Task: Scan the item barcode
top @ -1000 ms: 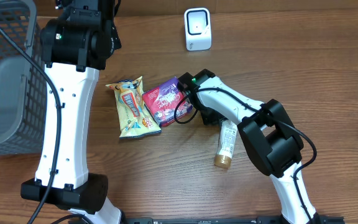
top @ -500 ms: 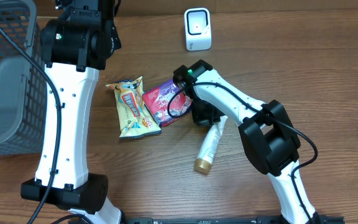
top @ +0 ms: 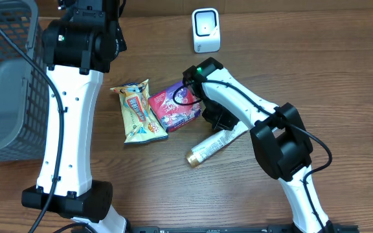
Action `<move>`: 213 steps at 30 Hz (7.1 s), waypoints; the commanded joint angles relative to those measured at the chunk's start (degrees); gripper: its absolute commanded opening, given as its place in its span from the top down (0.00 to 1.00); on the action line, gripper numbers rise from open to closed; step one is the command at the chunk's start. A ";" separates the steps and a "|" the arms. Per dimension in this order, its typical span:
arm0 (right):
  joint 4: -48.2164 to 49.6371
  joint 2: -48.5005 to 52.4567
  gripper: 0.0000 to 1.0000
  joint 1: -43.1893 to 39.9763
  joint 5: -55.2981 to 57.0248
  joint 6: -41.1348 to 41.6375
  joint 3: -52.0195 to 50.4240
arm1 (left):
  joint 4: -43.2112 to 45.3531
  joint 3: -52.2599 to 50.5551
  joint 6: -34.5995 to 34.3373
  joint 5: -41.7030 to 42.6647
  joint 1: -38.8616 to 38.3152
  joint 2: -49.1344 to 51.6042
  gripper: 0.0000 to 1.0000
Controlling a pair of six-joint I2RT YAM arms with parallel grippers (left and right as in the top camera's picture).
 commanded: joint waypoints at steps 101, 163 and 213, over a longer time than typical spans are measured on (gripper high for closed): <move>12.17 -21.14 0.10 -34.10 -29.88 -146.77 -8.28 | -0.85 0.52 -6.58 1.44 -1.55 0.35 0.00; 28.76 -5.84 0.51 -24.22 -33.62 -146.24 -21.81 | -2.56 0.52 -9.94 1.90 -1.60 1.09 0.00; 8.26 -26.23 0.82 -18.05 -36.33 -100.00 14.84 | -2.21 0.52 -9.75 1.88 -1.57 1.09 0.00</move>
